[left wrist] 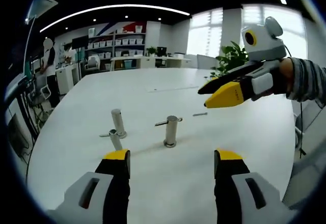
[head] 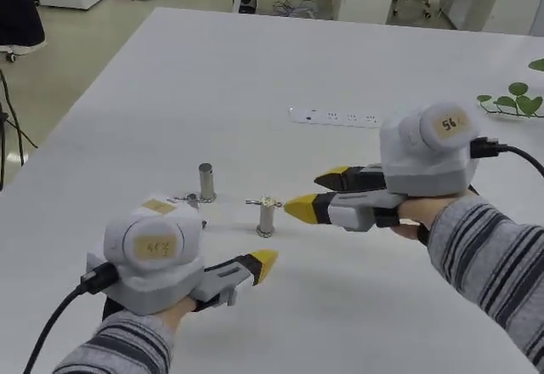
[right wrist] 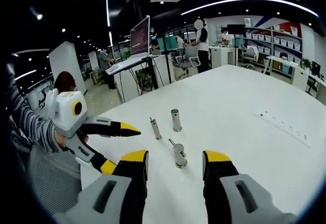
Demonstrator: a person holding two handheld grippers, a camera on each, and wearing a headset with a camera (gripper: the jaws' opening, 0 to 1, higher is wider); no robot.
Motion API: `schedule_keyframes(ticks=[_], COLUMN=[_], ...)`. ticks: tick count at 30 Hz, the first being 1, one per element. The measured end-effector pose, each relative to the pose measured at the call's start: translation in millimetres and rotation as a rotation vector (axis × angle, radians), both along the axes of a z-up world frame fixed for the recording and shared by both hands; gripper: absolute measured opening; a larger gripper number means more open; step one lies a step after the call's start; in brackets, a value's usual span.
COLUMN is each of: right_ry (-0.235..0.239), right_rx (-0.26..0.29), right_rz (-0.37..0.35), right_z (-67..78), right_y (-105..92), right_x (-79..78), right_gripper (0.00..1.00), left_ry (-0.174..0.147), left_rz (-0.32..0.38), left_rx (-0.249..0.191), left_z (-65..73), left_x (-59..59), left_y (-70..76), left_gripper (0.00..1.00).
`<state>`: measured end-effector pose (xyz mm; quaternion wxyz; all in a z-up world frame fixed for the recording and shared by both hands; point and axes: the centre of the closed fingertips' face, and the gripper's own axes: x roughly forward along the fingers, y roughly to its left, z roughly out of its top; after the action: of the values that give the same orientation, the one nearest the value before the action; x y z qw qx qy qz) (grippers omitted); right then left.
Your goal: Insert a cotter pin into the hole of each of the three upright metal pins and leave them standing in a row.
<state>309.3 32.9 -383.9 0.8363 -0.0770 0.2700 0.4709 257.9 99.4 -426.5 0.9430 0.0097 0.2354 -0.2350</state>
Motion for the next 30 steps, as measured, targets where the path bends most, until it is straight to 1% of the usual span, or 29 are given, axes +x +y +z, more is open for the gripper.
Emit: schedule_keyframes(ticks=[3, 4, 5, 6, 8, 9, 11, 14, 17, 18, 20, 22, 23, 25, 27, 28, 30], right_ry=[-0.004, -0.006, -0.006, -0.001, 0.009, 0.011, 0.001, -0.004, -0.003, 0.000, -0.001, -0.004, -0.003, -0.004, -0.005, -0.006, -0.020], right_rx=[-0.005, -0.008, -0.012, -0.016, -0.010, -0.011, -0.015, -0.026, -0.032, -0.031, -0.031, -0.036, -0.037, -0.037, -0.044, -0.047, -0.051], right_rz=[0.016, 0.020, 0.024, 0.028, 0.034, 0.037, 0.049, 0.066, 0.078, 0.081, 0.081, 0.081, 0.080, 0.081, 0.075, 0.073, 0.066], right_z=[0.4, 0.2, -0.3, -0.9, -0.9, -1.0, -0.4, -1.4, -4.7, -5.6, -8.7, -13.2, -16.2, -25.6, -31.5, -32.6, -36.9], right_y=[11.7, 14.8, 17.6, 22.3, 31.1, 34.8, 42.1, 54.7, 68.6, 72.5, 80.5, 88.1, 92.4, 99.1, 104.5, 105.5, 110.4], right_x=[4.1, 4.8, 5.8, 6.9, 9.2, 10.3, 12.3, 17.0, 23.9, 25.9, 31.2, 37.1, 40.7, 54.6, 60.5, 60.7, 64.8], right_gripper=[0.39, 0.39, 0.39, 0.39, 0.39, 0.39, 0.39, 0.38, 0.38, 0.38, 0.37, 0.36, 0.36, 0.35, 0.33, 0.32, 0.31], left_ry=[-0.011, -0.009, -0.003, -0.004, -0.016, -0.017, -0.023, -0.030, -0.029, -0.027, -0.033, -0.021, -0.025, -0.038, -0.046, -0.047, -0.048], left_rz=[-0.014, -0.017, -0.019, -0.017, -0.015, -0.015, -0.008, 0.005, 0.023, 0.028, 0.039, 0.044, 0.043, 0.039, 0.034, 0.033, 0.033], left_rx=[0.010, 0.016, 0.019, 0.021, 0.027, 0.028, 0.026, 0.013, -0.001, 0.000, 0.009, 0.015, 0.016, 0.027, 0.034, 0.034, 0.026], left_z=[0.9, -0.2, -1.5, -1.8, 0.3, 0.9, 2.7, 4.8, 5.0, 4.0, 1.5, -0.5, 0.6, 3.2, 5.7, 6.1, 7.3], left_x=[-2.4, -2.6, -3.1, -3.6, -3.1, -2.9, -1.7, 0.0, 0.8, 1.1, 2.5, 2.5, 3.0, 4.6, 5.5, 5.7, 6.1], left_y=[3.3, 4.7, 6.8, 9.6, 13.8, 15.2, 19.7, 25.5, 32.8, 35.2, 41.0, 45.0, 45.8, 46.8, 47.0, 47.0, 47.2], left_gripper=[0.75, 0.79, 0.82, 0.83, 0.85, 0.87, 0.89, 0.93, 0.94, 0.94, 0.95, 0.97, 0.98, 0.99, 0.99, 0.99, 0.99])
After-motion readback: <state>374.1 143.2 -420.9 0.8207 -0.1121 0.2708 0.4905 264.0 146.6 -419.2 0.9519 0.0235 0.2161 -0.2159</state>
